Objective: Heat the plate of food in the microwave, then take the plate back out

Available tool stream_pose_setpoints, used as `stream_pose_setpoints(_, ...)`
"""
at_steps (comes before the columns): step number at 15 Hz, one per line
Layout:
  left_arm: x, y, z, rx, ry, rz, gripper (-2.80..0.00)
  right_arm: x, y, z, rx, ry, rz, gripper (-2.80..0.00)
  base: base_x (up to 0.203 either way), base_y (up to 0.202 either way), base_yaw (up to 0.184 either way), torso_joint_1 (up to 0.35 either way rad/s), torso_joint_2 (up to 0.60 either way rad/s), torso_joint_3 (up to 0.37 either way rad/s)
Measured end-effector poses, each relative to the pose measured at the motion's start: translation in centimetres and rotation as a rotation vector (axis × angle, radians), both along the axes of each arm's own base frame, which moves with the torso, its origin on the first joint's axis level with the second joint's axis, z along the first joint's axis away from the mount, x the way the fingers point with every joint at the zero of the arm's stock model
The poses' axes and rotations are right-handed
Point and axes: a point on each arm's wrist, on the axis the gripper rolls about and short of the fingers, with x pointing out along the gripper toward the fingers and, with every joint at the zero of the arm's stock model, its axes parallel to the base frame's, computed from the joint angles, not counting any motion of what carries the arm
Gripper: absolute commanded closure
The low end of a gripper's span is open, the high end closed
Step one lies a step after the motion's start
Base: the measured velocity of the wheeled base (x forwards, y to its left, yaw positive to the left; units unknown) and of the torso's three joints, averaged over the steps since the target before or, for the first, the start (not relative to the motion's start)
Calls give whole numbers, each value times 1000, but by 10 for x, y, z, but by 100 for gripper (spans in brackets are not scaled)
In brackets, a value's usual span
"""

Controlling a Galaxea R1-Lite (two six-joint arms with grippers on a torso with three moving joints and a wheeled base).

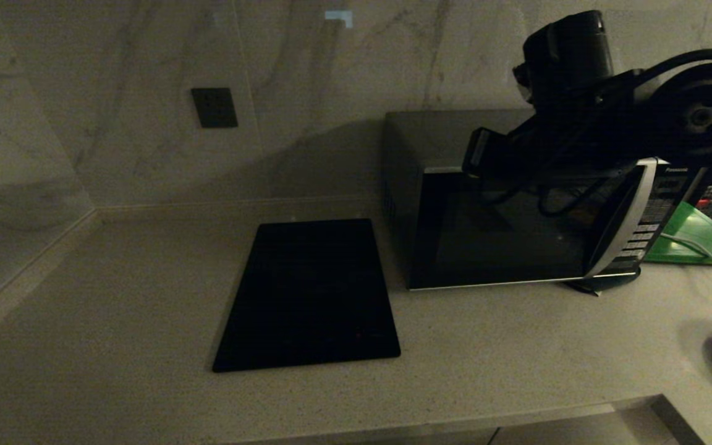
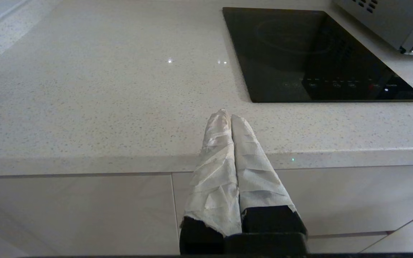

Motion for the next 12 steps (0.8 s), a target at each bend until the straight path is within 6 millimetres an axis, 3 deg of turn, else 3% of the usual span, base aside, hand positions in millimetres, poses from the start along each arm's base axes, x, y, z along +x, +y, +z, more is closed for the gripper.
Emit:
stream_pose_setpoints(3, 0, 0, 0, 0, 0, 0, 0, -42, -24, 18, 0, -14, -1, 0, 0, 0, 0, 0, 0, 0)
stream_pose_setpoints(6, 0, 0, 0, 0, 0, 0, 0, -99, -72, 35, -53, -49, -50, 0, 0, 0, 0, 0, 0, 0)
stream_pose_setpoints(9, 0, 0, 0, 0, 0, 0, 0, -173, -132, 43, -141, -114, -159, 0, 0, 0, 0, 0, 0, 0)
stream_pose_setpoints(12, 0, 0, 0, 0, -1, 0, 0, -256, -168, 30, -231, -197, -269, 0, 0, 0, 0, 0, 0, 0)
